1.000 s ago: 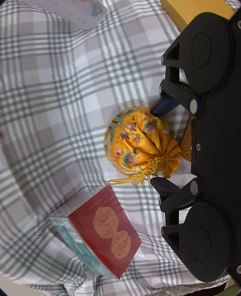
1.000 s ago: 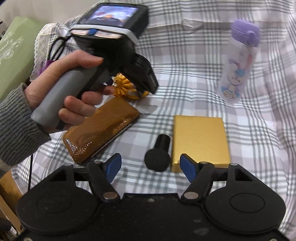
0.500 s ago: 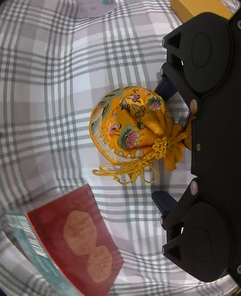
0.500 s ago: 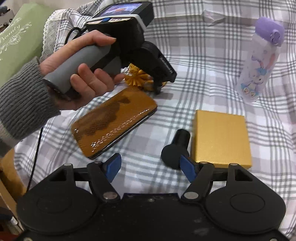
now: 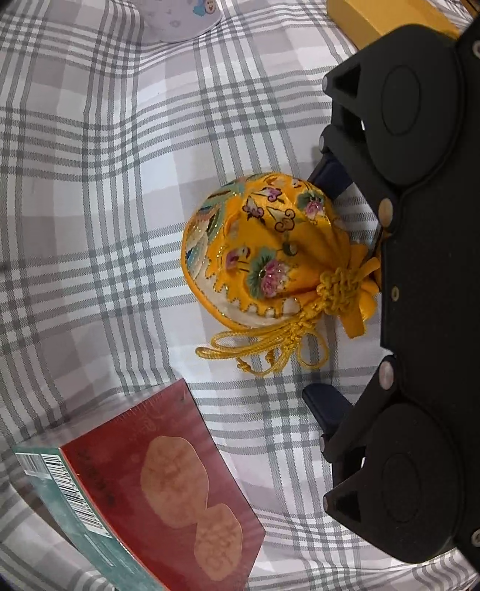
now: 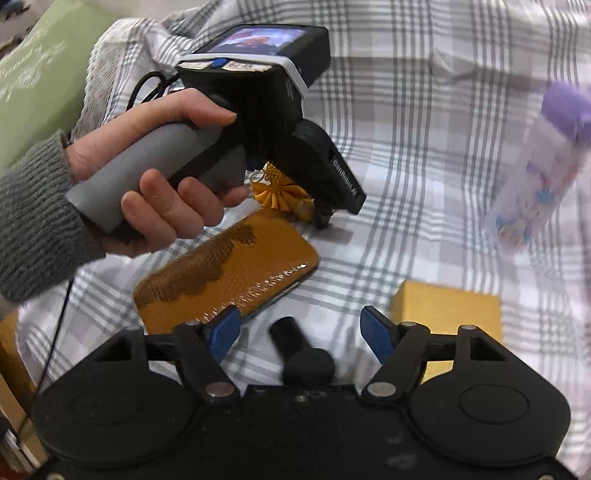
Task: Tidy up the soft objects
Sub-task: 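Close the left tool on the pouch while the right tool grasps the black round-headed object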
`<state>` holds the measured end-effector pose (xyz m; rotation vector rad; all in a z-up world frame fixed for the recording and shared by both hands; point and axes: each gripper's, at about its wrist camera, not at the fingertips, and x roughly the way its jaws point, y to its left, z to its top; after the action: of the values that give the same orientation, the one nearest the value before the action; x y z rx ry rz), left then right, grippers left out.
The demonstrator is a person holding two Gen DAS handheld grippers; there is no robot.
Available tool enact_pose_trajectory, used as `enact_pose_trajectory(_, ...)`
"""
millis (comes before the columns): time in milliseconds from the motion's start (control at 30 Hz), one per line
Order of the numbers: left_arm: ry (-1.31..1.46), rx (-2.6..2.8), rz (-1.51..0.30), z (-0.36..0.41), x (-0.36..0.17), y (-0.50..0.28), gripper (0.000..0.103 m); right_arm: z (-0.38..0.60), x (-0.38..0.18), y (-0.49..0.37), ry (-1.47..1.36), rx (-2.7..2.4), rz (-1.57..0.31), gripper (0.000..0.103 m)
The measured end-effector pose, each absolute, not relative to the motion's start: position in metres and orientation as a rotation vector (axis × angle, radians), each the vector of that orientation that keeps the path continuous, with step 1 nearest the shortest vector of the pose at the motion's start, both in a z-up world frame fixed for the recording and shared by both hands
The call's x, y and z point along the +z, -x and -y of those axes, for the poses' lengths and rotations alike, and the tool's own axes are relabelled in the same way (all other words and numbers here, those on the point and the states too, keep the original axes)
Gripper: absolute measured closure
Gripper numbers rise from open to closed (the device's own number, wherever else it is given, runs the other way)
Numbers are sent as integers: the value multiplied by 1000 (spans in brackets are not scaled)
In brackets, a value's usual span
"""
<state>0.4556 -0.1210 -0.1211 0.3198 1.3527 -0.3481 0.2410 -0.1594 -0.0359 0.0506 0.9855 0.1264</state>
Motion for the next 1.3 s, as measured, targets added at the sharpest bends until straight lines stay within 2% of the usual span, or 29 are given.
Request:
enact_pose_trajectory(100,-315,-352,-1341,120,-120,-451,2,165,-30,-231,-10,122,-1009,31)
enact_pose_trajectory(233,-317,-349,-1326,118,-122,-440,2,173,-35,-217,-148,116,-1087,30)
enact_pose_trajectory(367,-317,-351,-1320,117,-124,-435,2,164,-45,-208,-190,40,-1069,30)
enact_pose_trajectory(667,-320,-361,-1318,115,-122,-436,2,169,-70,-234,-341,-127,-1129,30)
enact_pose_trajectory(1133,-319,-366,-1307,113,-122,-434,2,175,-78,-257,-507,-266,-1149,31)
enact_pose_trajectory(1233,-320,-366,-1305,113,-123,-433,2,171,-78,-257,-488,-296,-1152,39)
enact_pose_trajectory(1300,-318,-365,-1305,112,-122,-433,2,169,-77,-258,-476,-285,-1156,55)
